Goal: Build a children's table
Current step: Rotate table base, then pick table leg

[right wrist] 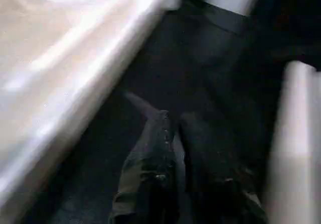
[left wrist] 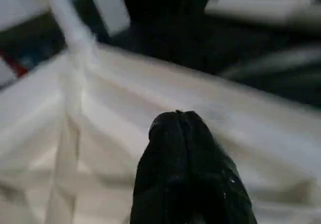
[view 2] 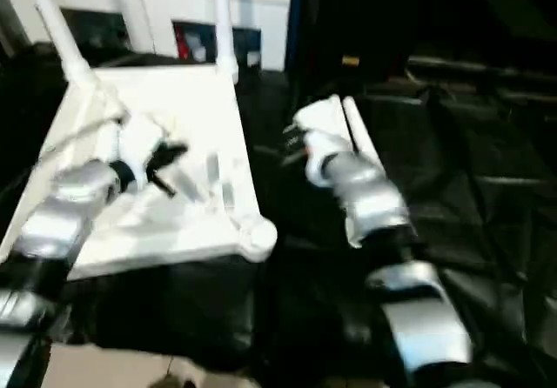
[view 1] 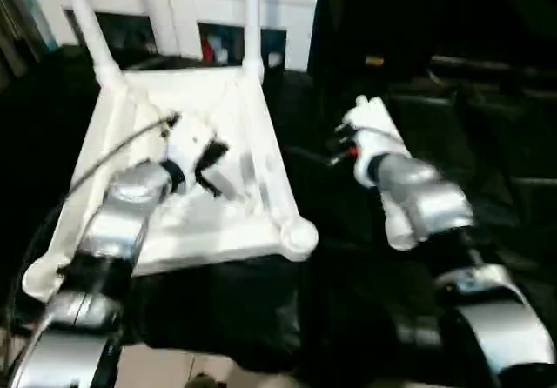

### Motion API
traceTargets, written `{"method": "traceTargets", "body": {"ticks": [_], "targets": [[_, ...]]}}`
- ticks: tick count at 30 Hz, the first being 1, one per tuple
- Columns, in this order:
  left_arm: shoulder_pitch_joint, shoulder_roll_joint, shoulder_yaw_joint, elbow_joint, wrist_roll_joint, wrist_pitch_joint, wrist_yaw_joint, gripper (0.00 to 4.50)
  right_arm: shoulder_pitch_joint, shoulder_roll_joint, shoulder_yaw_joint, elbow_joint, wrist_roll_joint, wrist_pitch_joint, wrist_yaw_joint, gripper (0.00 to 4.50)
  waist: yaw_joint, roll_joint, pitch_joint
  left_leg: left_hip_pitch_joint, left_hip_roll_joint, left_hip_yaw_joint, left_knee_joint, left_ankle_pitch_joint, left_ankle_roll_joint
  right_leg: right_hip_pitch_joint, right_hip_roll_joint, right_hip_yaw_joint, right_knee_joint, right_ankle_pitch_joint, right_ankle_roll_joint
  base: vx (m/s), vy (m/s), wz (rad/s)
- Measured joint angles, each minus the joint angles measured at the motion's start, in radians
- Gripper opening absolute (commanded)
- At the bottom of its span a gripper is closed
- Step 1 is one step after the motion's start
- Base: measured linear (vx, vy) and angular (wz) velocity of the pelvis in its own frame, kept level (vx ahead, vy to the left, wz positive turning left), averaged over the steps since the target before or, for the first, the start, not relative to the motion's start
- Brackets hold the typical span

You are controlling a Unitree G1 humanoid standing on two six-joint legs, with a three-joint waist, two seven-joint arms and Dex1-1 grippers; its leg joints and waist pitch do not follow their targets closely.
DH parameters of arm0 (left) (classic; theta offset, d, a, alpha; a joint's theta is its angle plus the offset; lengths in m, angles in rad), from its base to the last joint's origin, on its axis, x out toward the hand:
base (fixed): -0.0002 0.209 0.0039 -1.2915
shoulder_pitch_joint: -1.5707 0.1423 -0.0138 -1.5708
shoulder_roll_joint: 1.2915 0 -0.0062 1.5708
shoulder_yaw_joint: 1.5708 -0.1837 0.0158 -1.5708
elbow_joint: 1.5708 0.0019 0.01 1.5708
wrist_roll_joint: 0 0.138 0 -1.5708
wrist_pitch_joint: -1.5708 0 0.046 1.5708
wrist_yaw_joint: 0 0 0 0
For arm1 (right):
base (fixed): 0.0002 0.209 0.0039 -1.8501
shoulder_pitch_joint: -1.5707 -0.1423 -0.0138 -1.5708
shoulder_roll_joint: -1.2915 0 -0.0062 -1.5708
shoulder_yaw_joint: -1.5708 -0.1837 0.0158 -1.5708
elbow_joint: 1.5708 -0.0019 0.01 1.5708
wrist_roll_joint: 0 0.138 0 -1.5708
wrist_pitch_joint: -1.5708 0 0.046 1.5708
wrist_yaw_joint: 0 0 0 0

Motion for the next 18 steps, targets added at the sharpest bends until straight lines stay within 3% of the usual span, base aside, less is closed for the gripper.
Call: {"method": "traceTargets", "body": {"ticks": [4,7,11,13,16,18], "targets": [[0.134,0.019,-0.017,-0.215,-0.115,0.043,-0.136,0.70,0.021,-0.035,-0.049,-0.037,0.006,0.103,-0.058,1.04,-0.002,0.001,0.000,0.002,0.000,0.001,0.000,0.000,0.000,0.000,0.000,0.001,0.001,0.000,0.000,0.000,0.000,0.00],[0.195,0.023,-0.053,-0.297,-0.169,0.101,-0.189,0.88,0.027,-0.051,-0.067,-0.070,0.007,0.184,-0.075,1.21,-0.004,0.001,0.000,0.002,0.000,0.001,0.000,0.000,0.000,0.000,0.000,0.001,0.003,0.000,0.001,0.000,0.000,0.00],[0.223,0.023,-0.079,-0.395,-0.214,0.165,-0.219,1.27,0.028,-0.052,-0.081,-0.107,0.030,0.289,-0.076,1.52,-0.006,0.002,0.000,0.004,0.000,0.001,0.000,0.000,0.000,0.001,0.000,0.001,0.004,-0.001,0.004,0.000,0.000,0.00],[0.228,0.023,-0.093,-0.416,-0.216,0.181,-0.228,1.27,0.028,-0.054,-0.092,-0.107,0.038,0.317,-0.083,1.73,-0.007,0.002,0.001,0.004,0.000,0.001,0.000,0.000,0.000,0.001,0.000,0.001,0.004,-0.002,0.007,0.000,0.000,0.00],[0.231,0.019,-0.098,-0.438,-0.223,0.202,-0.226,1.69,0.028,-0.059,-0.110,-0.105,0.042,0.355,-0.111,1.99,-0.008,0.002,0.001,0.004,0.000,0.001,0.000,0.000,-0.001,0.001,0.000,0.001,0.004,-0.001,0.007,0.000,0.000,0.00],[0.231,0.017,-0.098,-0.453,-0.230,0.213,-0.221,1.67,0.027,-0.067,-0.120,-0.102,0.041,0.376,-0.121,2.18,-0.008,0.002,0.001,0.004,0.000,0.001,0.000,0.000,-0.001,0.001,0.000,0.001,0.004,-0.001,0.007,0.000,0.000,0.00]]}}
